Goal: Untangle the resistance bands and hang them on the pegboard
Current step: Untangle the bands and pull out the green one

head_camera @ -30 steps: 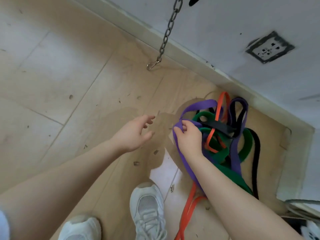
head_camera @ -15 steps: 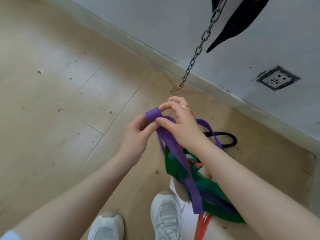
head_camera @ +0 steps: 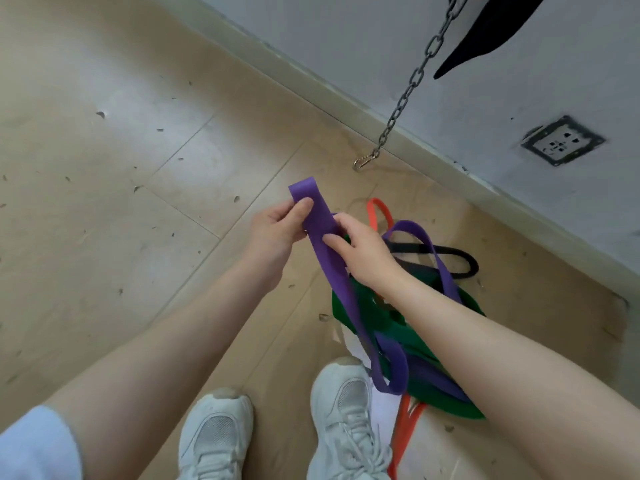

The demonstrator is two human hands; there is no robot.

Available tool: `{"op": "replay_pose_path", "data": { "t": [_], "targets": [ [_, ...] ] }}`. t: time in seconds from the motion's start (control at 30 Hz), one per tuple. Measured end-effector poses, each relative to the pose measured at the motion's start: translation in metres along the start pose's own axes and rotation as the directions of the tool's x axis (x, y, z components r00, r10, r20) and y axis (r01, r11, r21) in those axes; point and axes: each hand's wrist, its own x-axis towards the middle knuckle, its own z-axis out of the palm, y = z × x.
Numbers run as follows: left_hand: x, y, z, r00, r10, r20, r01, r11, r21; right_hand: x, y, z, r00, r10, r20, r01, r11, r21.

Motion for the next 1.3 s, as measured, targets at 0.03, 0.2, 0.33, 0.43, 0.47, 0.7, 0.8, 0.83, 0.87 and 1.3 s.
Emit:
{"op": "replay_pose_path", "data": {
  "t": [0.03, 0.2, 0.33, 0.43, 0.47, 0.7, 0.8, 0.83, 0.87, 1.3],
  "targets": [
    [-0.002, 0.001, 0.003, 1.0, -0.013, 0.0, 0.013, 1.0, -0.003, -0.004, -0.002, 0.0, 1.0, 0.017, -0.02, -0.017, 1.0, 0.008],
    [-0.019, 0.006, 0.023, 0.973, -0.168, 0.161, 0.178, 0.983, -0.05, -0.022, -0.019, -0.019, 0.984, 0.151, -0.096, -0.125, 0.963, 0.24],
    [-0.047, 0.014, 0.023, 0.944, -0.074, 0.32, 0.049, 0.995, 0.087, -0.03, -0.06, -0.038, 0.992, 0.073, -0.103, -0.013, 0.872, 0.489],
    [-0.075, 0.038, 0.026, 0.991, 0.03, 0.131, -0.031, 0.999, 0.007, -0.038, -0.094, -0.045, 0.996, -0.013, -0.089, 0.068, 0.76, 0.647],
    [-0.084, 0.048, 0.027, 0.997, 0.06, 0.05, -0.059, 0.998, -0.026, -0.043, -0.105, -0.047, 0.997, -0.034, -0.075, 0.077, 0.717, 0.693],
    [-0.151, 0.103, 0.025, 0.949, 0.254, -0.187, -0.259, 0.966, -0.003, -0.094, -0.157, -0.064, 0.975, -0.204, -0.084, 0.184, 0.54, 0.822],
    [-0.174, 0.109, 0.023, 0.92, 0.222, -0.324, -0.227, 0.974, 0.023, -0.125, -0.144, -0.054, 0.979, -0.197, -0.049, 0.177, 0.712, 0.679],
    [-0.182, 0.109, 0.024, 0.917, 0.196, -0.347, -0.211, 0.978, -0.004, -0.139, -0.133, -0.048, 0.986, -0.166, -0.002, 0.131, 0.77, 0.624],
    [-0.19, 0.109, 0.025, 0.92, 0.17, -0.354, -0.193, 0.981, -0.03, -0.154, -0.122, -0.041, 0.986, -0.157, 0.049, 0.102, 0.815, 0.57],
    [-0.235, 0.166, 0.027, 0.972, 0.203, 0.117, -0.154, 0.931, -0.332, -0.211, -0.18, -0.054, 0.939, -0.233, -0.254, 0.339, 0.761, 0.553]
  ]
}}
